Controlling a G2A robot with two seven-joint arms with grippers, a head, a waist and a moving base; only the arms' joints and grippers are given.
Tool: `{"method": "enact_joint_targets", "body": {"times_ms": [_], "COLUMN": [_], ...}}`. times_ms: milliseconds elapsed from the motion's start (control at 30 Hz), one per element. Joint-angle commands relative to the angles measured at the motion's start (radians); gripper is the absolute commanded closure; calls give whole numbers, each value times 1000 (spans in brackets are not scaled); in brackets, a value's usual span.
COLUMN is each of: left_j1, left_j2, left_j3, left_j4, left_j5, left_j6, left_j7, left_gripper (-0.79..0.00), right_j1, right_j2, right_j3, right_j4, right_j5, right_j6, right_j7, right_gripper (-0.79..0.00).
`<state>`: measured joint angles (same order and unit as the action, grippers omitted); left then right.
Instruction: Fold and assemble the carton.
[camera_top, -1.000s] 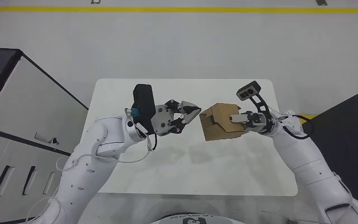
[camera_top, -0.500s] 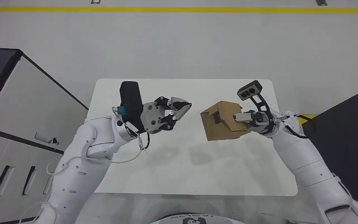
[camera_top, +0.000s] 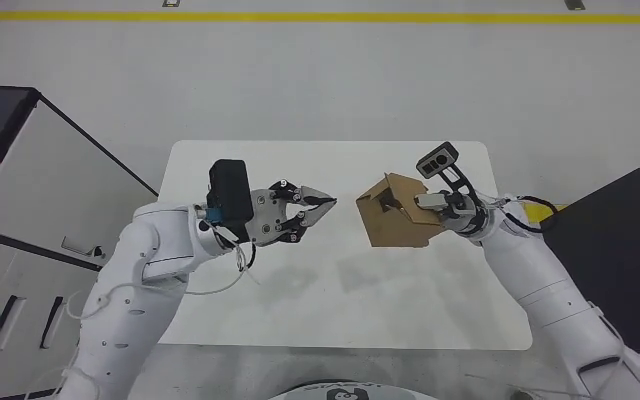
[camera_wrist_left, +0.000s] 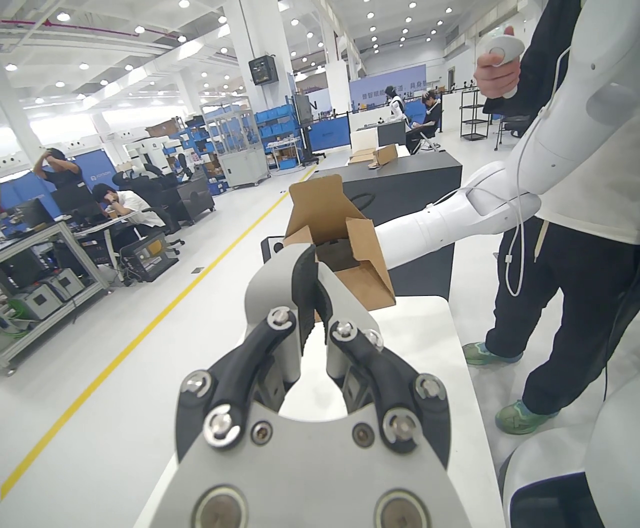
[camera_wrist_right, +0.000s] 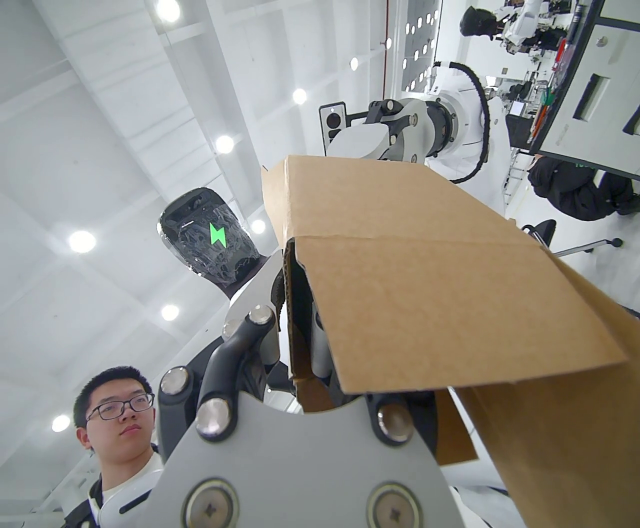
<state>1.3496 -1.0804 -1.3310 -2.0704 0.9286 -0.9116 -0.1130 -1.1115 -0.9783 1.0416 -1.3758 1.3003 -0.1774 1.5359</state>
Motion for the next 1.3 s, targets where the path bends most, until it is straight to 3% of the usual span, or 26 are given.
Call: {"method": "enact_joint_targets", "body": {"times_ms": [0, 233, 433, 633, 667, 1000, 1267], "left_j1": [-7, -48, -64, -64, -77, -82, -87], "left_j2": [1, 4, 9, 9, 14, 25, 32], "left_j3": [-8, 23, 53, 53, 60, 122, 134], "left_j4": [-21, -114, -144, -144, -178, -183, -173], "left_j5": [53, 380, 702, 702, 787, 973, 1020], "left_j6": [19, -12, 46, 46, 15, 75, 76], "left_j7": [-27, -1, 88, 88, 51, 228, 267], "left_gripper": [0, 0, 0, 0, 0, 0, 0], "right_j1": [0, -23, -39, -39, -39, -72, -85], "right_j2": [0, -8, -17, -17, -17, -27, -37], "right_j3": [0, -12, -16, -16, -16, -10, 0], "right_j4": [0, -26, -19, -19, -19, -37, -38], "right_j5": [0, -28, -16, -16, -16, -39, -46], "right_j6": [0, 66, 122, 122, 122, 168, 159], "right_j7": [0, -62, -92, -92, -92, -140, -111], "right_gripper": [0, 0, 0, 0, 0, 0, 0]}}
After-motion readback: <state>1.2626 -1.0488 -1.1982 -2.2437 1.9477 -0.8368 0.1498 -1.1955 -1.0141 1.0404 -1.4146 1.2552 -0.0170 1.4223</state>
